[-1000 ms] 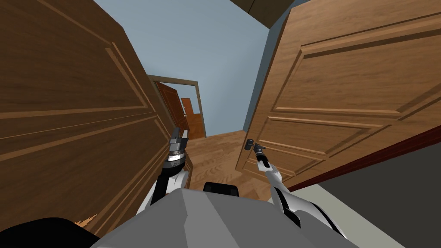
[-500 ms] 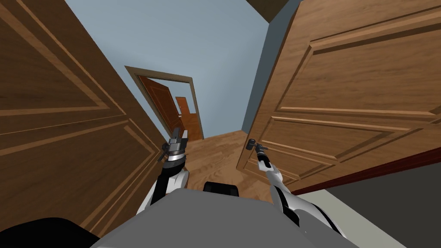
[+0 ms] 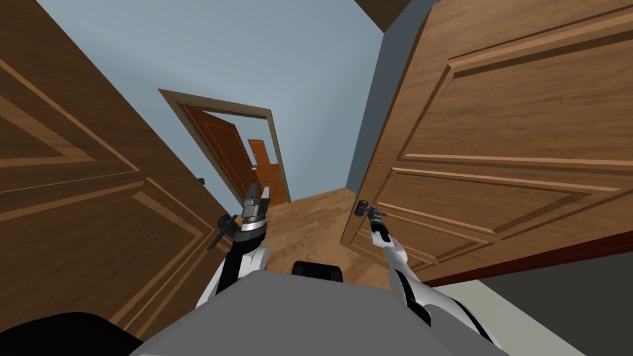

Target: Push the door open

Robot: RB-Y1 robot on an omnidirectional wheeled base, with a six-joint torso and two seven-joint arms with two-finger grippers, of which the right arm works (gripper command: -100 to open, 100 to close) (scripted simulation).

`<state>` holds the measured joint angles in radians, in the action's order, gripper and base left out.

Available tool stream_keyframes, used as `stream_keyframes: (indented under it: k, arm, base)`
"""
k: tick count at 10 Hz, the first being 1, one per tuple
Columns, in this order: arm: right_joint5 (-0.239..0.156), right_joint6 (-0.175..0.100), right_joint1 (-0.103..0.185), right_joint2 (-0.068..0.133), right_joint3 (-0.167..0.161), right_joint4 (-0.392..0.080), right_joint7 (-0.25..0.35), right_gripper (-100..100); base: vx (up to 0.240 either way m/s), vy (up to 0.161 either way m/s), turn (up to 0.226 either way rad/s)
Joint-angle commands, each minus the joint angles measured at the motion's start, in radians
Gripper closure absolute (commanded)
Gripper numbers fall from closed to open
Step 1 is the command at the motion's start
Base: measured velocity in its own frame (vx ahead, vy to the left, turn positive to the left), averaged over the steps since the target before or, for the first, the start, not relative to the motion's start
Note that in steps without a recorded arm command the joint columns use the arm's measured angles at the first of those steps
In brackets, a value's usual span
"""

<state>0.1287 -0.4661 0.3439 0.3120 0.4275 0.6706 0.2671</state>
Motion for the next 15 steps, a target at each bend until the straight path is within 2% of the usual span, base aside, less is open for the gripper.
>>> stream_keyframes:
  k: [1,7,8,9,12,13,15]
  arm:
    - [-0.004,-0.016,0.016,0.013,0.011,-0.029,-0.005,100]
    - [-0.023,-0.013,0.004,0.029,0.072,-0.034,-0.032,100]
    - [-0.023,-0.013,0.004,0.029,0.072,-0.034,-0.032,100]
    - [-0.029,-0.012,0.001,0.034,0.091,-0.035,-0.040,100]
    - [-0.035,-0.012,-0.003,0.039,0.110,-0.037,-0.049,100]
    - [-0.033,-0.013,-0.004,0.040,0.106,-0.046,-0.046,100]
    - [-0.038,-0.013,-0.008,0.046,0.126,-0.046,-0.052,100]
  base:
    - [0.118,0.039,-0.027]
    - [0.185,0.045,-0.058]
    - [0.126,0.038,-0.042]
    - [0.147,0.033,-0.041]
    - [0.170,0.059,-0.057]
    - [0.071,0.020,-0.038]
    - [0.148,0.030,-0.048]
